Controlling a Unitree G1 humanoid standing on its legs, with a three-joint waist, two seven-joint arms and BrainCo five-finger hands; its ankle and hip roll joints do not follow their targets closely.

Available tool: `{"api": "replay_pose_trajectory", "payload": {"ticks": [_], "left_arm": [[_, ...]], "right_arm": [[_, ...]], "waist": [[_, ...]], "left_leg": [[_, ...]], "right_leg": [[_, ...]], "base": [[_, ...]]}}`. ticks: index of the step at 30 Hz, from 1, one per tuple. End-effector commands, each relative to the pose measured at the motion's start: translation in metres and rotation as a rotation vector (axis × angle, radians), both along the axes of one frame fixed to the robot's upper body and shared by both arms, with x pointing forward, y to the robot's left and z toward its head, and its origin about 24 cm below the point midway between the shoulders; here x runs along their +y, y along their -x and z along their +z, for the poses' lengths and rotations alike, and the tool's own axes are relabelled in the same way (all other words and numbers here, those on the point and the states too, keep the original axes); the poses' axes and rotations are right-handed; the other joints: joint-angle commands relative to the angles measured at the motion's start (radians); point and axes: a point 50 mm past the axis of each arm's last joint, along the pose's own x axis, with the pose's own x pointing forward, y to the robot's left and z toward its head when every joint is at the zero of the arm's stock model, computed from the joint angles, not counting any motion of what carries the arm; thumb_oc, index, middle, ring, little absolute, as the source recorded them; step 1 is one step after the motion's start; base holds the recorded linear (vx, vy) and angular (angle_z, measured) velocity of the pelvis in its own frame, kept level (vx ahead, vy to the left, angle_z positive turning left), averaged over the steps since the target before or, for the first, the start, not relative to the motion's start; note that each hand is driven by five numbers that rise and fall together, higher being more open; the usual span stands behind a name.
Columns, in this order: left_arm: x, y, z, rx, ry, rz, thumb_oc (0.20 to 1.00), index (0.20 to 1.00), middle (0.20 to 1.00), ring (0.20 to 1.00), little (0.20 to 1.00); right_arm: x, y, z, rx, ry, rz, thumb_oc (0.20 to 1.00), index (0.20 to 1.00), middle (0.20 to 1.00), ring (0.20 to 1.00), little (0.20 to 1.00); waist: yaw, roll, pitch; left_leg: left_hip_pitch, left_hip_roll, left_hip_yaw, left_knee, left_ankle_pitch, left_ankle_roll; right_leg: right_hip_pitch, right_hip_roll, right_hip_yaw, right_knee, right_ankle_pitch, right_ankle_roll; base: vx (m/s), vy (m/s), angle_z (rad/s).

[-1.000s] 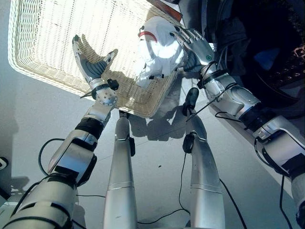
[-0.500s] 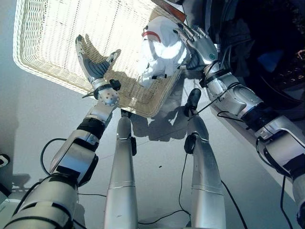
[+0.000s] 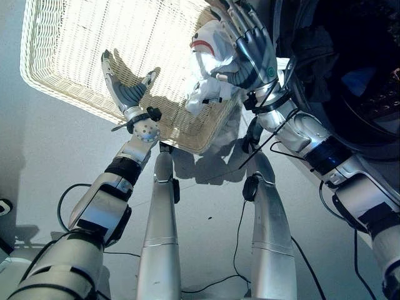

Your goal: Put the clothes into the washing machine.

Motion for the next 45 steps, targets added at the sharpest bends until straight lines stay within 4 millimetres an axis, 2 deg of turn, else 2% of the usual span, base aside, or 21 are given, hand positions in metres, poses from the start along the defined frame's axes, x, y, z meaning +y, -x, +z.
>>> {"api": "replay_pose_trajectory", "payload": {"ticks": [1,7,10,13,15,24,29,40,41,45], "left_arm": [[-0.003,0.006,0.011,-0.104,0.057,-0.006,1.000,1.000,1.000,1.000,1.000],[-0.004,0.006,0.011,-0.103,0.056,-0.010,1.000,1.000,1.000,1.000,1.000],[-0.003,0.006,0.010,-0.098,0.054,-0.010,1.000,1.000,1.000,1.000,1.000],[-0.002,0.005,0.016,-0.107,0.058,-0.011,1.000,1.000,1.000,1.000,1.000],[-0.001,0.004,0.015,-0.098,0.054,-0.016,1.000,1.000,1.000,1.000,1.000],[-0.001,0.002,0.020,-0.094,0.049,-0.020,1.000,1.000,1.000,1.000,1.000],[-0.003,0.000,0.022,-0.092,0.048,-0.025,1.000,1.000,1.000,1.000,1.000],[-0.009,-0.001,0.022,-0.094,0.054,-0.030,1.000,1.000,1.000,1.000,1.000],[-0.010,-0.001,0.023,-0.095,0.055,-0.033,1.000,1.000,1.000,1.000,1.000],[-0.011,-0.002,0.025,-0.099,0.053,-0.039,1.000,1.000,1.000,1.000,1.000]], "right_arm": [[0.015,0.027,0.009,-0.133,0.055,0.166,1.000,1.000,1.000,1.000,1.000],[0.024,0.028,0.006,-0.038,0.154,0.198,1.000,1.000,1.000,1.000,1.000],[0.028,0.019,-0.003,0.091,0.240,0.130,1.000,1.000,1.000,1.000,1.000],[0.029,0.012,-0.005,0.145,0.280,0.072,1.000,1.000,1.000,1.000,1.000],[0.027,-0.001,-0.017,0.233,0.303,-0.001,1.000,1.000,1.000,1.000,1.000],[0.013,-0.031,-0.037,0.423,0.353,-0.258,1.000,1.000,1.000,1.000,1.000],[0.001,-0.043,-0.040,0.434,0.346,-0.416,1.000,1.000,1.000,1.000,1.000],[-0.019,-0.057,-0.036,0.368,0.327,-0.629,1.000,1.000,1.000,1.000,1.000],[-0.024,-0.060,-0.039,0.368,0.332,-0.659,0.200,0.200,0.200,0.200,0.200],[-0.027,-0.063,-0.038,0.363,0.334,-0.677,0.200,0.200,0.200,0.200,0.200]], "waist": [[-0.029,0.067,-0.001],[-0.027,0.066,-0.001],[-0.024,0.063,-0.001],[-0.025,0.062,-0.001],[-0.020,0.060,-0.001],[-0.014,0.057,-0.001],[-0.013,0.060,-0.001],[-0.009,0.072,-0.001],[-0.007,0.074,-0.001],[-0.005,0.076,-0.001]], "left_leg": [[-0.023,-0.042,-0.029,0.018,0.012,0.073],[-0.023,-0.042,-0.030,0.020,0.014,0.072],[-0.018,-0.041,-0.030,0.020,0.017,0.071],[-0.028,-0.041,-0.030,0.016,0.028,0.071],[-0.010,-0.038,-0.027,0.009,0.023,0.070],[-0.005,-0.036,-0.023,0.004,0.031,0.067],[-0.006,-0.035,-0.021,0.003,0.033,0.067],[-0.010,-0.035,-0.021,0.004,0.035,0.068],[-0.009,-0.036,-0.020,0.003,0.035,0.069],[-0.010,-0.036,-0.022,0.000,0.036,0.070]], "right_leg": [[0.022,0.013,-0.019,0.031,0.009,0.107],[0.023,0.011,-0.020,0.031,0.009,0.106],[0.028,0.009,-0.025,0.032,0.010,0.105],[0.020,0.004,-0.029,0.028,0.019,0.104],[0.036,0.004,-0.035,0.024,0.015,0.103],[0.043,-0.003,-0.045,0.024,0.019,0.102],[0.041,-0.006,-0.046,0.025,0.020,0.101],[0.038,-0.005,-0.038,0.028,0.021,0.102],[0.040,-0.006,-0.039,0.026,0.022,0.102],[0.039,-0.006,-0.039,0.023,0.025,0.102]], "base": [[0.00,0.000,0.00],[0.00,0.000,0.00],[0.00,0.000,0.00],[0.00,0.000,0.00],[0.00,0.000,0.00],[0.00,0.000,0.00],[0.00,0.000,0.00],[0.00,0.000,0.00],[0.00,0.000,0.00],[0.00,0.000,0.00]]}}
